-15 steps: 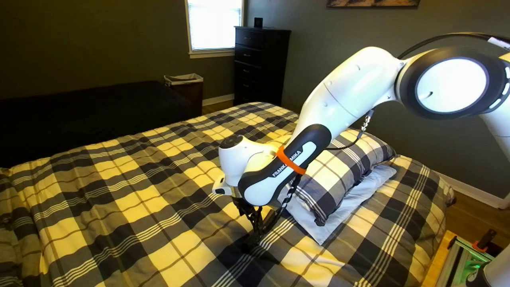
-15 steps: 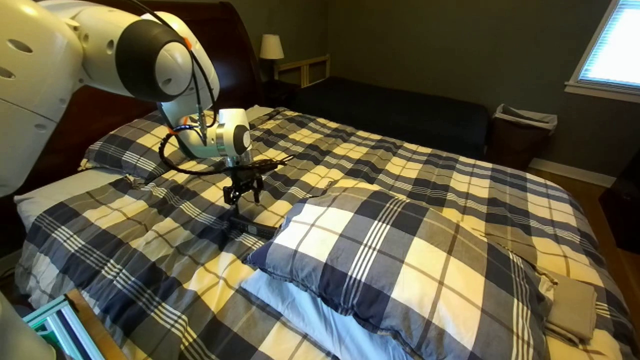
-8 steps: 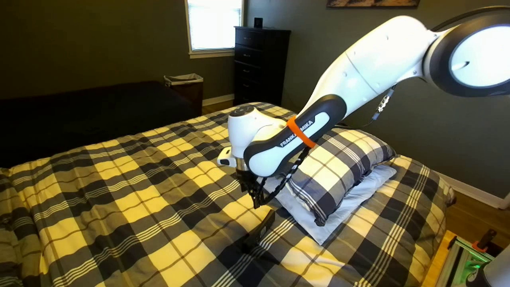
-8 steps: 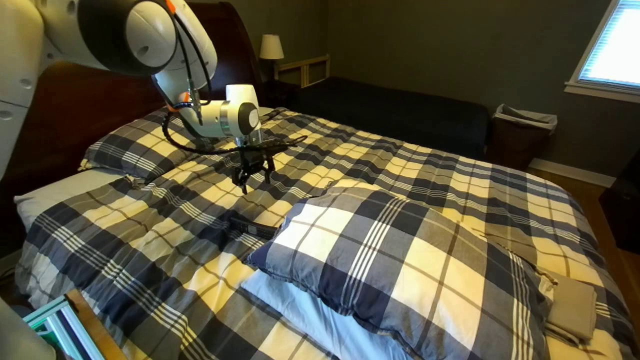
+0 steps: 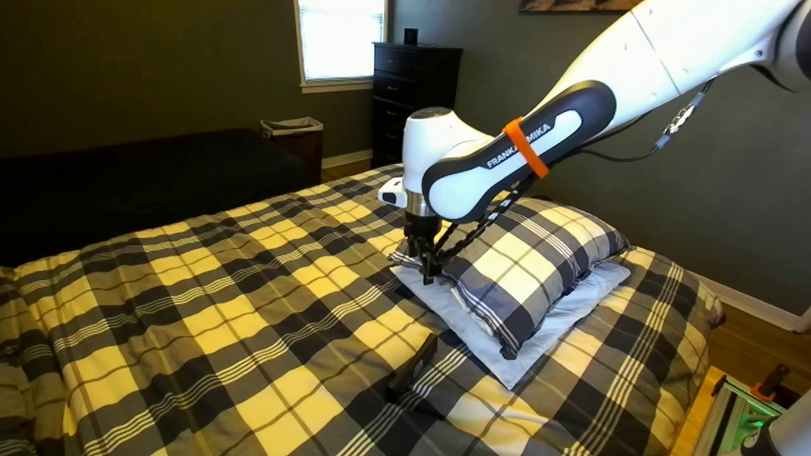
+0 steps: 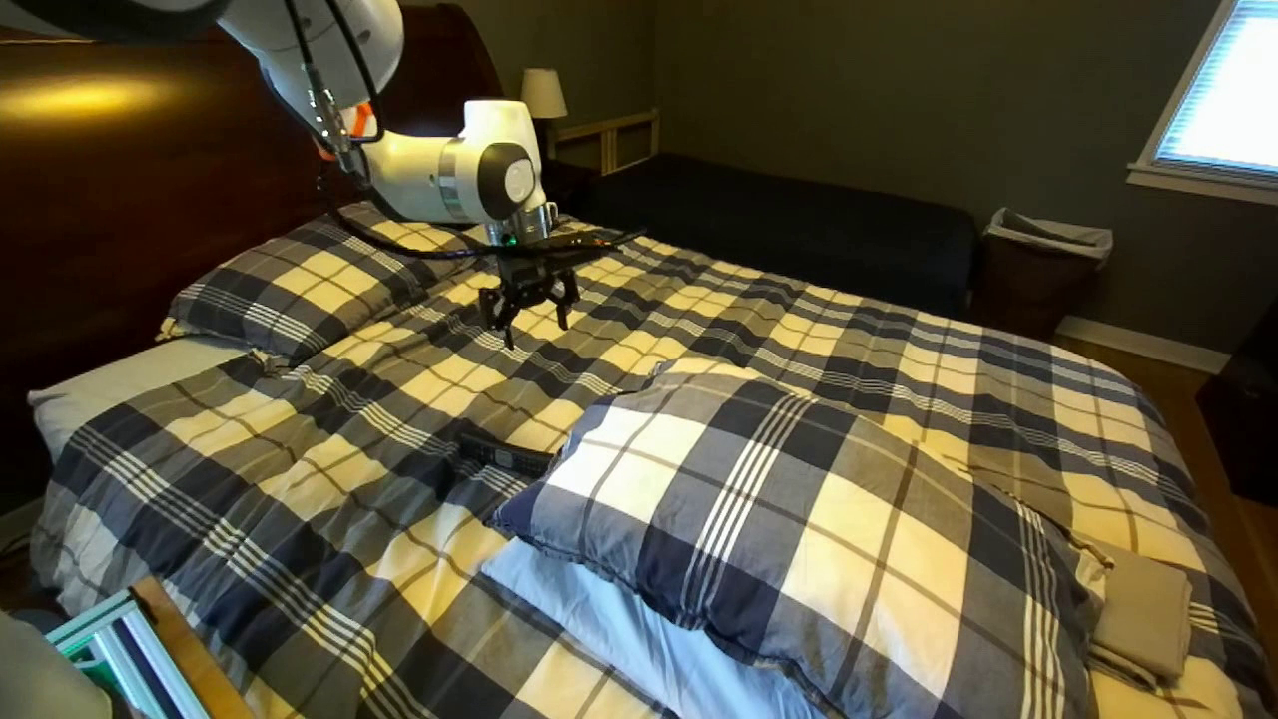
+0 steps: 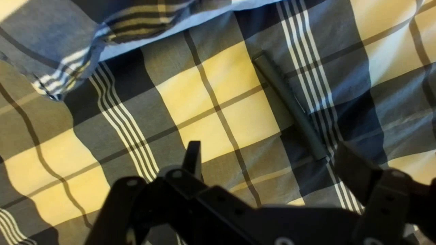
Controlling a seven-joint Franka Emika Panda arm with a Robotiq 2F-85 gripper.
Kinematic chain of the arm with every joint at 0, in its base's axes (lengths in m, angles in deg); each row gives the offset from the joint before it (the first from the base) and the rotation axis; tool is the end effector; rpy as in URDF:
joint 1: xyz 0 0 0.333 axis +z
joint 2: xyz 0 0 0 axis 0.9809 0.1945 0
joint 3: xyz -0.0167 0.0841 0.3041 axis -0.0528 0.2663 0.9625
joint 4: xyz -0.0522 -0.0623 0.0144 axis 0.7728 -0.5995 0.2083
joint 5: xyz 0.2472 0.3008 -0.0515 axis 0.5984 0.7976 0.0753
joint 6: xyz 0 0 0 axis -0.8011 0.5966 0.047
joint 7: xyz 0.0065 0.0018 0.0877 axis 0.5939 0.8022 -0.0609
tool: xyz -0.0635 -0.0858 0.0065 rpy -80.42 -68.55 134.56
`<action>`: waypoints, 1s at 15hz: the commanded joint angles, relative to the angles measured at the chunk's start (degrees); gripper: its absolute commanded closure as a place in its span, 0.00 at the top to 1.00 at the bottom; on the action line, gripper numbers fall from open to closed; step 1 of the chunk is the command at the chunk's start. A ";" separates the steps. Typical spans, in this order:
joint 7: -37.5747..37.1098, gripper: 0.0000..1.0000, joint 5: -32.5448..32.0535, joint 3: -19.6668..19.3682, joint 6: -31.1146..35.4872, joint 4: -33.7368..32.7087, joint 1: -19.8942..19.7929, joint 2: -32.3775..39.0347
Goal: Pull out the object from under the pillow
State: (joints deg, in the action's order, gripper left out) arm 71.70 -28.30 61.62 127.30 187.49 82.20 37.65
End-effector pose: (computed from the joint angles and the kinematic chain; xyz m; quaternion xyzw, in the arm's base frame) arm 0.5995 0.1512 0.2868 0.8113 0.5825 0.0013 0.0497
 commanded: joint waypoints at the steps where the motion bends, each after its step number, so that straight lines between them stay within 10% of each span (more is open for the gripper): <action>1: -0.53 1.00 5.14 -0.70 1.52 8.02 -2.43 -9.32; 15: -2.09 1.00 14.76 -10.80 4.81 26.64 -3.34 -36.97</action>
State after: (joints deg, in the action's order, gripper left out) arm 71.08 -14.73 53.26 129.16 207.34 78.12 7.82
